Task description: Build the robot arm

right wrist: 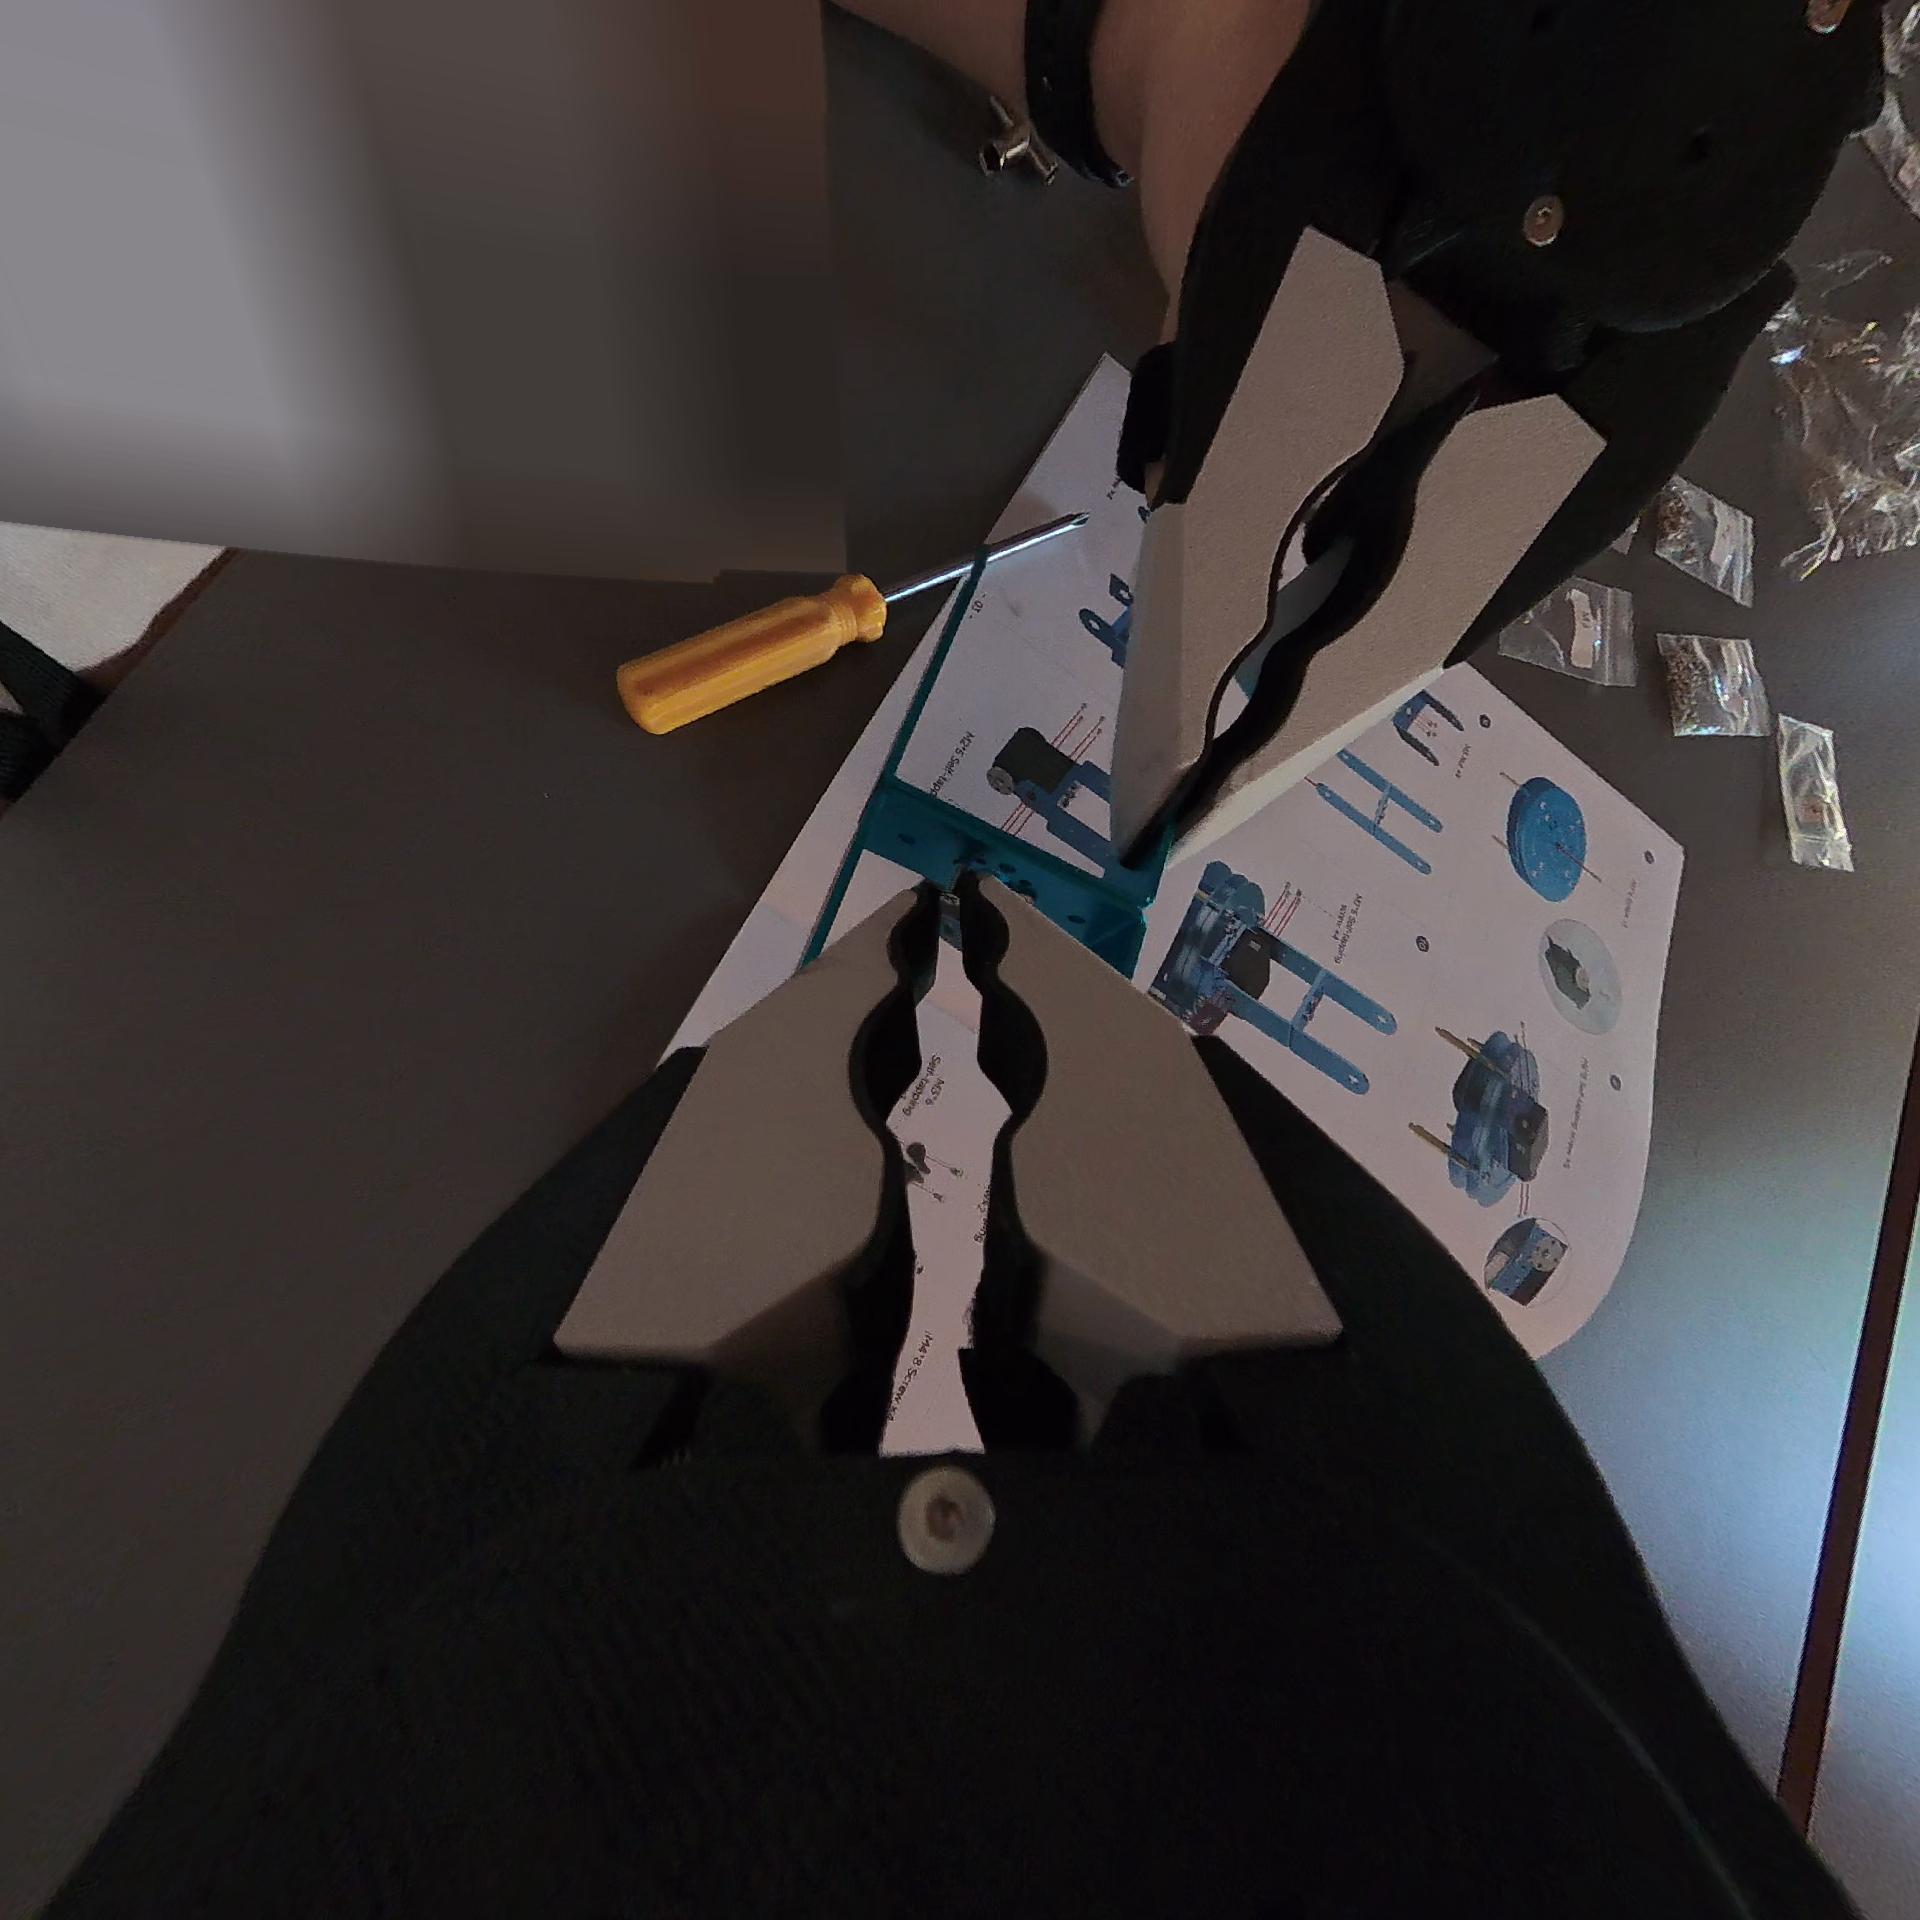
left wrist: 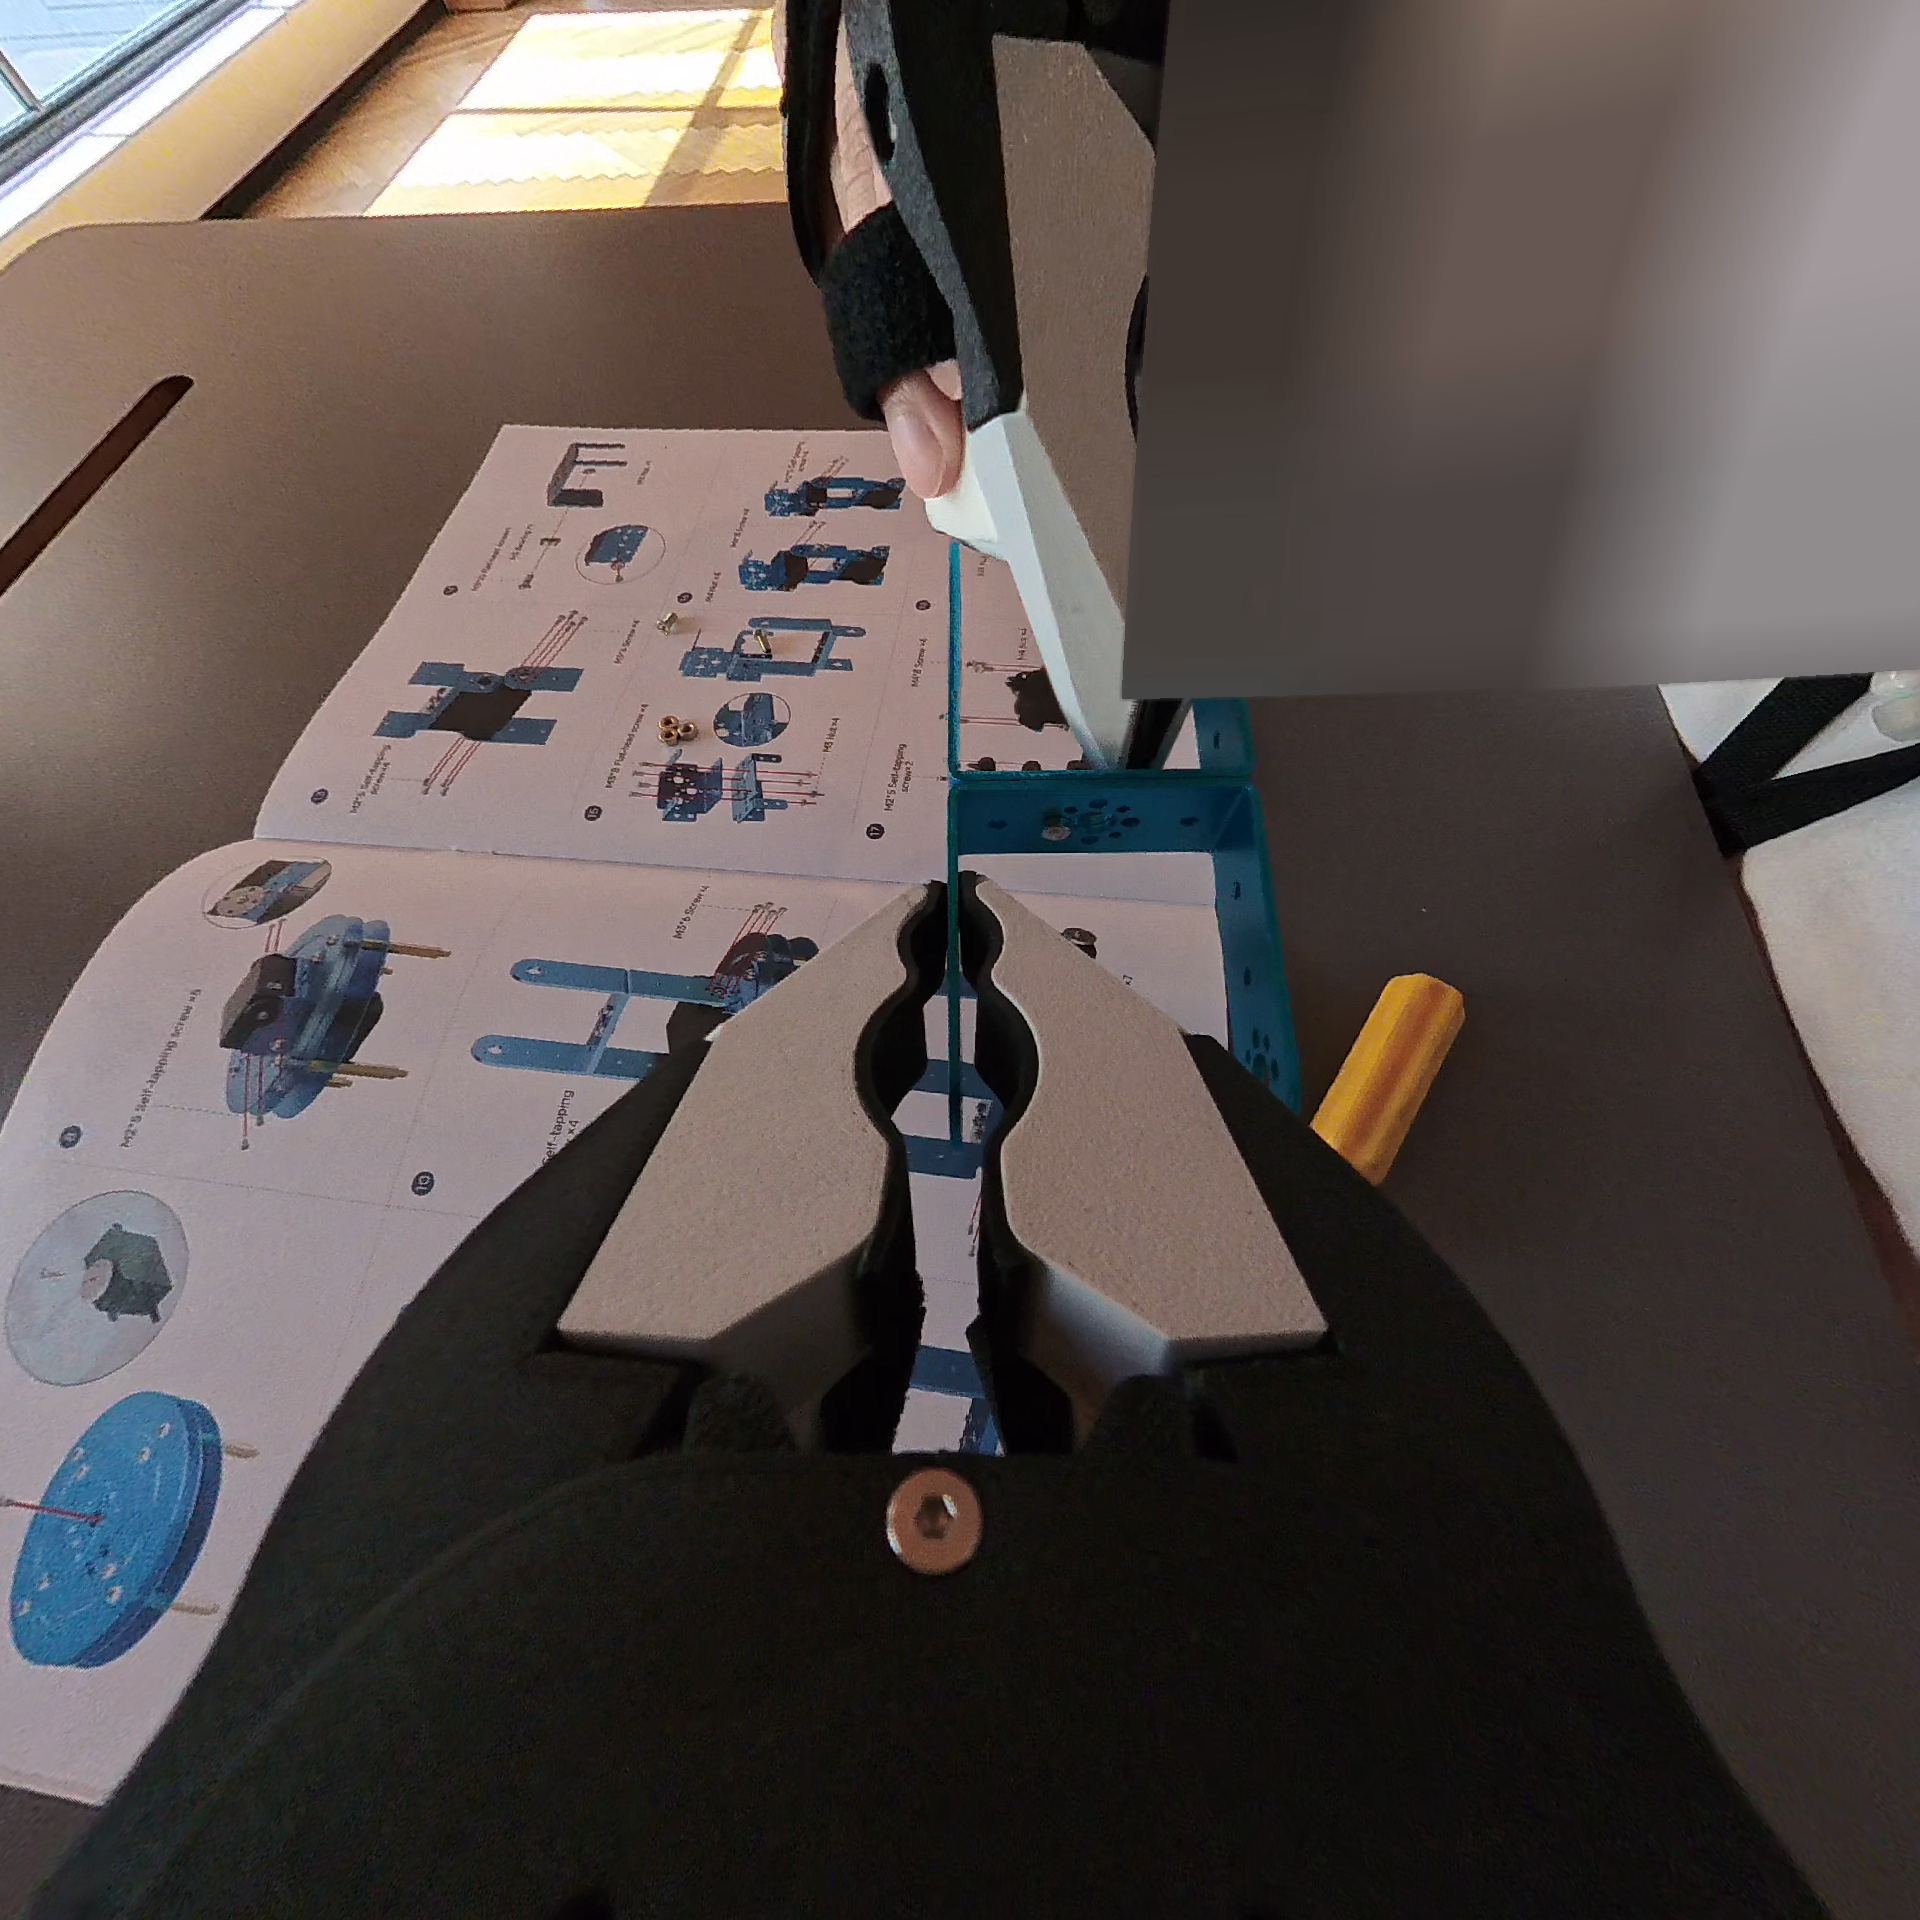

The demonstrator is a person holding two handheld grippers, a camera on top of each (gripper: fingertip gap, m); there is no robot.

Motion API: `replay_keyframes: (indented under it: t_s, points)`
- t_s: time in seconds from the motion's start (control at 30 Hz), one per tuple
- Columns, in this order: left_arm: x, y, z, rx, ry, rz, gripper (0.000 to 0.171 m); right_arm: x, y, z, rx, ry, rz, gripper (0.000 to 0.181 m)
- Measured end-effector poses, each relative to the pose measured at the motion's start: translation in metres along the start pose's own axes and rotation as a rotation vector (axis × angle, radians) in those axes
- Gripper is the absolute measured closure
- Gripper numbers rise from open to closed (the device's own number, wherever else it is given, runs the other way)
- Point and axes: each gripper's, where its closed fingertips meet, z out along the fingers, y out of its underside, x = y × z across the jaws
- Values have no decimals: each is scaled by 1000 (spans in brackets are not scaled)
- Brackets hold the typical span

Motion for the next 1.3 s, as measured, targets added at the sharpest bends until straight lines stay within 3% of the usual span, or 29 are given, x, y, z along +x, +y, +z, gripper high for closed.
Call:
replay_keyframes:
  t_s: [0.27, 0.53, 0.7, 0.87, 0.97, 1.1, 1.2, 1.3]
  points:
    - [-8, -9, -4, 58, -50, -12, 171, 10, -3, -6, -9, 82, -65, 177]
    - [-10, -39, -24, 211, -133, 34, 171, 33, -23, -35, -17, 244, -163, 178]
    - [-12, -50, -31, 267, -168, 20, 171, 40, -31, -60, 31, 299, -109, 178]
    - [-26, -57, -37, 317, -294, -17, 171, 47, -45, -107, 178, 432, 59, 174]
    - [-29, -61, -30, 330, -353, -48, 171, 44, -39, -130, 296, 469, 315, 166]
    - [-28, -68, -8, 256, -412, 28, 171, 27, -20, -127, 352, 261, 761, 157]
    - [-24, -74, 15, 206, -424, 79, 171, 31, -4, -127, 366, 229, 913, 162]
    - [-22, -80, 37, 189, -428, 63, 171, 22, 18, -120, 270, 194, 1038, 157]
